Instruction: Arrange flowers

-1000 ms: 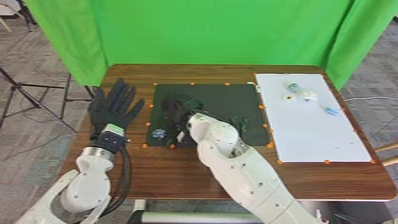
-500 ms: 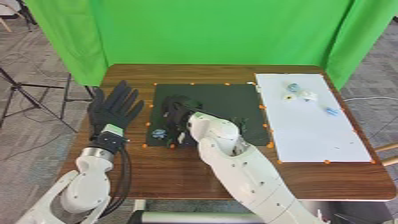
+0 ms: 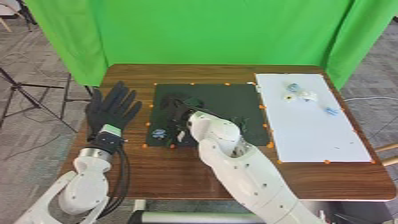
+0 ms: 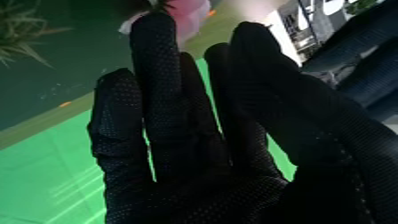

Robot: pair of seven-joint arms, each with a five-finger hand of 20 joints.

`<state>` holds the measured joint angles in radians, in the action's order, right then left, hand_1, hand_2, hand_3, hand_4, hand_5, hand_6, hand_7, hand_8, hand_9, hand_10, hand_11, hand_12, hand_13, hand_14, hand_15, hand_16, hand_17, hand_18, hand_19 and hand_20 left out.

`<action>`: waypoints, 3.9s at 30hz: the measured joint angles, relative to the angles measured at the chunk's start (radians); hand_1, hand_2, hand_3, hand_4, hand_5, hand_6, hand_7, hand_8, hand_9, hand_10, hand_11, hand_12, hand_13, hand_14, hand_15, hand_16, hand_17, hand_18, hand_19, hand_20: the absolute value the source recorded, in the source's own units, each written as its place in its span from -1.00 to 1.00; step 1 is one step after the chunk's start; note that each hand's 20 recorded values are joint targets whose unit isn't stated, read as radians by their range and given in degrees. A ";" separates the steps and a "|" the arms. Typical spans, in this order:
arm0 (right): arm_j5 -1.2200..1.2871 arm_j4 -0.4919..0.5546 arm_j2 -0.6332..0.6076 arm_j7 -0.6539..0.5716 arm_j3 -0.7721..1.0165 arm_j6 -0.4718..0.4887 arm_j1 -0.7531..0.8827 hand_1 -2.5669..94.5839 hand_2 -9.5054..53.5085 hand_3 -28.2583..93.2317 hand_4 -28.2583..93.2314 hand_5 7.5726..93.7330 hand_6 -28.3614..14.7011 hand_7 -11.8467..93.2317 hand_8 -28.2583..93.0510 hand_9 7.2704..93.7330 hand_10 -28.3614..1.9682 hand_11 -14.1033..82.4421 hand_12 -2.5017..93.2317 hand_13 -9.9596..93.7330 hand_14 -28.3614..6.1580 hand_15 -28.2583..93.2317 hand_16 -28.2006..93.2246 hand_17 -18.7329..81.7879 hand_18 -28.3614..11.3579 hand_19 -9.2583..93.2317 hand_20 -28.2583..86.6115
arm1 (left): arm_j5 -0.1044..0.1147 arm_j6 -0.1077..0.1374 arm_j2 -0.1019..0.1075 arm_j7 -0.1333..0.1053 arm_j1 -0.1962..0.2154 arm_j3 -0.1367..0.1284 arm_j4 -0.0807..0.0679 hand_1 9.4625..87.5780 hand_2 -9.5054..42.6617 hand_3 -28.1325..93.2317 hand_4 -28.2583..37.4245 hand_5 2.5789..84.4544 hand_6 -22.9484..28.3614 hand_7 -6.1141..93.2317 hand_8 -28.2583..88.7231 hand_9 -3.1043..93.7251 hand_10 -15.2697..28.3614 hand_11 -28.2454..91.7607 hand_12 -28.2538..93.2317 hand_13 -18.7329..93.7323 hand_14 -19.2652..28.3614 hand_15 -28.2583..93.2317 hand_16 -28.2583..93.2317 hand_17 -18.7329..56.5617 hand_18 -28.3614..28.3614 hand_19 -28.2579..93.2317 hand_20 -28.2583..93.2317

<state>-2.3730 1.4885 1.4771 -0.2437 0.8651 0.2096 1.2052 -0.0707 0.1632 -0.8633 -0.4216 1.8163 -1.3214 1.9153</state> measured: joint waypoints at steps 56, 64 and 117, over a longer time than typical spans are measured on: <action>0.150 0.049 -0.570 -0.600 0.397 0.128 0.031 -0.02 -1.00 0.78 -0.99 -0.25 -0.16 -0.58 -0.69 -0.32 -0.31 -0.47 -0.78 0.44 -0.17 0.55 -0.26 0.20 -0.64 0.96 -0.29 | 0.029 -0.032 0.028 -0.066 0.196 -0.176 0.061 -0.73 0.09 0.58 -1.00 -0.12 0.14 -0.65 -0.65 -0.30 0.27 -0.26 -0.37 -0.26 0.38 -0.02 -0.66 -0.64 0.48 0.04 -0.37; 0.173 0.003 -0.589 -0.598 0.410 0.160 0.045 -0.03 -1.00 0.77 -1.00 -0.30 -0.21 -0.61 -0.69 -0.35 -0.35 -0.47 -0.79 0.44 -0.16 0.57 -0.25 0.21 -0.62 0.97 -0.30 | 0.022 -0.034 0.030 -0.064 0.175 -0.161 0.060 -0.70 0.06 0.59 -1.00 -0.12 0.14 -0.64 -0.65 -0.30 0.26 -0.25 -0.37 -0.26 0.39 -0.01 -0.66 -0.64 0.48 0.04 -0.38; 0.080 0.167 -0.617 -0.503 0.398 -0.016 0.247 0.01 -1.00 0.73 -1.00 -0.10 -0.36 -0.52 -0.68 -0.03 -0.48 -0.30 -0.62 0.35 -0.01 0.45 -0.22 0.12 -0.50 0.81 -0.03 | 0.010 0.049 0.027 -0.048 0.146 -0.133 0.077 -0.64 -0.02 0.63 -1.00 -0.13 0.20 -0.60 -0.66 -0.32 0.31 -0.20 -0.35 -0.27 0.41 0.05 -0.66 -0.65 0.50 0.07 -0.37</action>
<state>-2.2932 1.6554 0.8605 -0.7470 1.2626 0.1939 1.4522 -0.0605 0.2126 -0.8364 -0.4697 1.9620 -1.4542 1.9925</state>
